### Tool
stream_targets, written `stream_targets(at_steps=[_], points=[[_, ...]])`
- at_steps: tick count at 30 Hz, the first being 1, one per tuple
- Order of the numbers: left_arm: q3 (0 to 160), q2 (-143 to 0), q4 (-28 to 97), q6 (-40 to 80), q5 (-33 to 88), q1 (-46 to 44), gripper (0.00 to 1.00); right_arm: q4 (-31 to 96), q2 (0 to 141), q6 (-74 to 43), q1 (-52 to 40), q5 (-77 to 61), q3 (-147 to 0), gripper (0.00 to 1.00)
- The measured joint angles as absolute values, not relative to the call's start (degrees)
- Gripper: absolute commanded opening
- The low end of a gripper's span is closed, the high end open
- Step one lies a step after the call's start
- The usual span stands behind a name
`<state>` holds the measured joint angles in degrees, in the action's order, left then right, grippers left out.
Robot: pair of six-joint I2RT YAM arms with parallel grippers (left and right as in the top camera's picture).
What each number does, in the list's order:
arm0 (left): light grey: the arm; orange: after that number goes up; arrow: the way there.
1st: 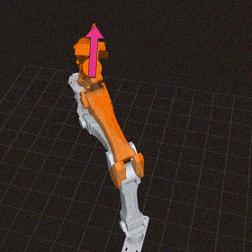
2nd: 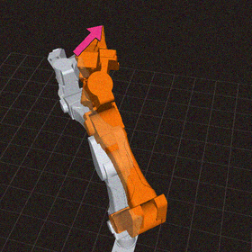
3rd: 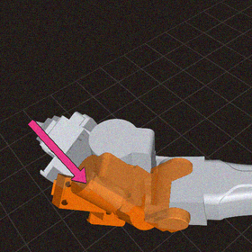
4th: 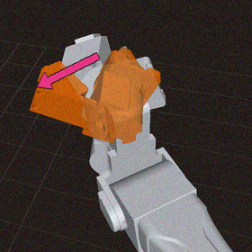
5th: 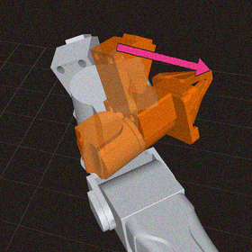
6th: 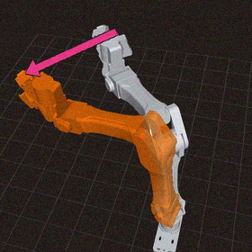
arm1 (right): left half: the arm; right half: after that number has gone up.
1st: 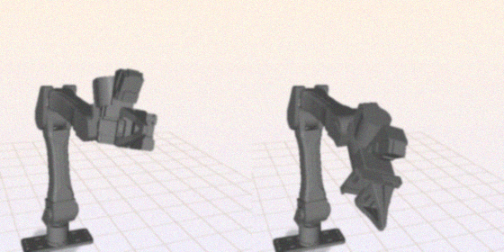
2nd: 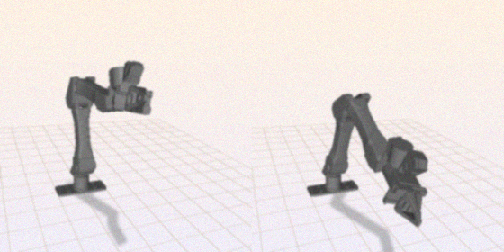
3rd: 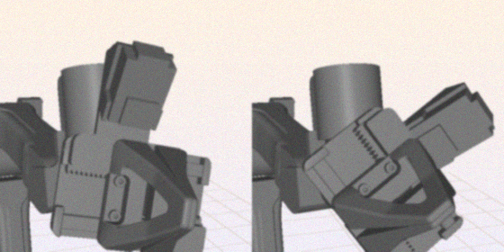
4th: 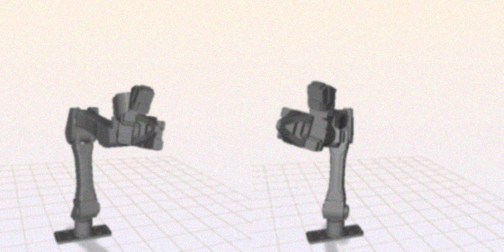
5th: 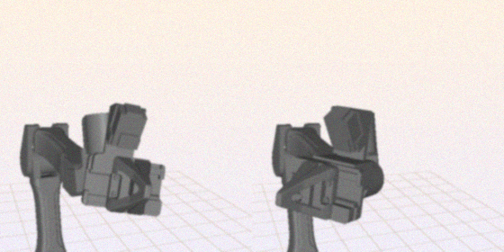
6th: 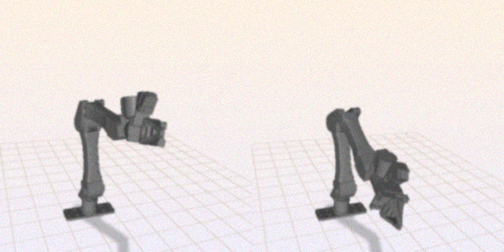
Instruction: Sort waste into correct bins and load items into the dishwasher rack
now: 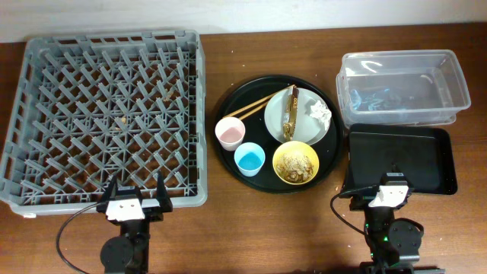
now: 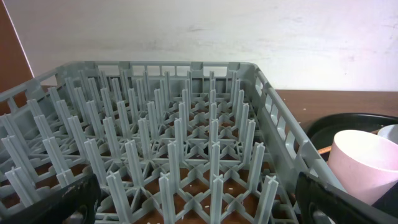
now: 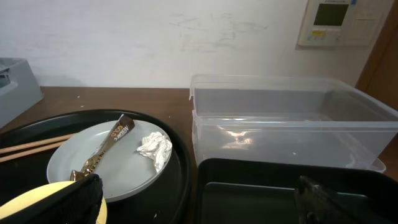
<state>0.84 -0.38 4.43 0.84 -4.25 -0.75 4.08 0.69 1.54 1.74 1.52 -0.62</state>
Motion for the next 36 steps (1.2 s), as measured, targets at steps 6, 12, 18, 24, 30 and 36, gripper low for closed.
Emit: stream_targets(at_steps=[6,12,18,24,30,36], points=[[0.84,-0.38,4.43,0.84,-4.25,-0.75,0.99,4.08,0.69,1.52,1.74,1.54,-0.62,0.98],[0.84,-0.38,4.43,0.84,-4.25,-0.75,0.99,4.05,0.69,1.54,1.74,1.52,-0.62,0.98],[0.84,-0.43,3.03,0.84,4.56,-0.78,0.99,3.55,0.69,-0.93,1.74,-5.5,-0.62,0.98],[8.23,-2.15,-0.27,1.3,12.78,-0.71,0.99,13.76,2.5,-7.14,1.74,-17.87,-12.93,0.98],[50.37,-39.9,35.0,4.49,20.36,-0.56,0.99,55.99,42.81,-8.67,1.74,-21.8,-57.98,0.98],[73.3,-67.42,56.55,4.58,24.97,-0.56,0.99,62.0,76.71,-8.34,-5.1,-31.64,-74.11,0.72]])
